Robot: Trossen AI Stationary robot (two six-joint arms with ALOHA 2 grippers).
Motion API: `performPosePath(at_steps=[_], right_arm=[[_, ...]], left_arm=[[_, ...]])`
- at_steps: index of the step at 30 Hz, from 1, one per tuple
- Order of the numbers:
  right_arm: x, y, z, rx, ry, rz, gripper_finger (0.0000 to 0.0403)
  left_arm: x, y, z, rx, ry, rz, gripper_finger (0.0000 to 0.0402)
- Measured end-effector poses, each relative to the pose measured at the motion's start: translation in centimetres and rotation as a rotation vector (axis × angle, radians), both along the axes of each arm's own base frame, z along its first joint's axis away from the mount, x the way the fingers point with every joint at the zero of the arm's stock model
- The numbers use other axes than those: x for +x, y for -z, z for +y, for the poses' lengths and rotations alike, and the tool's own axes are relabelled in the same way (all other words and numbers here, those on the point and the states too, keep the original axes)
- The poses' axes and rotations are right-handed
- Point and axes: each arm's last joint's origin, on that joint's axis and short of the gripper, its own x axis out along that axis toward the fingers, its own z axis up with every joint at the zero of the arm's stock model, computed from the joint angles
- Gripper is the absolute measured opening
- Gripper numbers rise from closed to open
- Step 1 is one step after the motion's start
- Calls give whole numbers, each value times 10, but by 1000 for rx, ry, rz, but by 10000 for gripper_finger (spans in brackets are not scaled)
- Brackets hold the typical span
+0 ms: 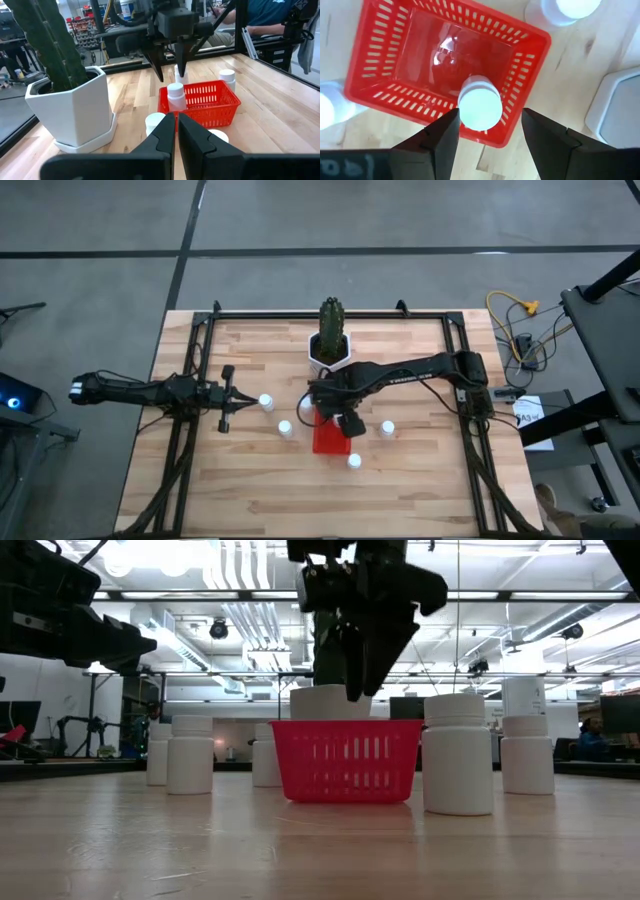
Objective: Pick and place pill bottles into a basket
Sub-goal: Put the white pill bottle into the red bin
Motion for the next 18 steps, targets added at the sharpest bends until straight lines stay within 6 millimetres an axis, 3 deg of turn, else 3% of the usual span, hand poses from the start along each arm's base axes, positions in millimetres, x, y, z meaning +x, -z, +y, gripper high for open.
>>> performPosePath(at_steps=[18], right_arm=[[-8, -9, 2, 10, 52, 78, 203]], left_arm=[[0, 0, 0, 0, 0, -1, 3]])
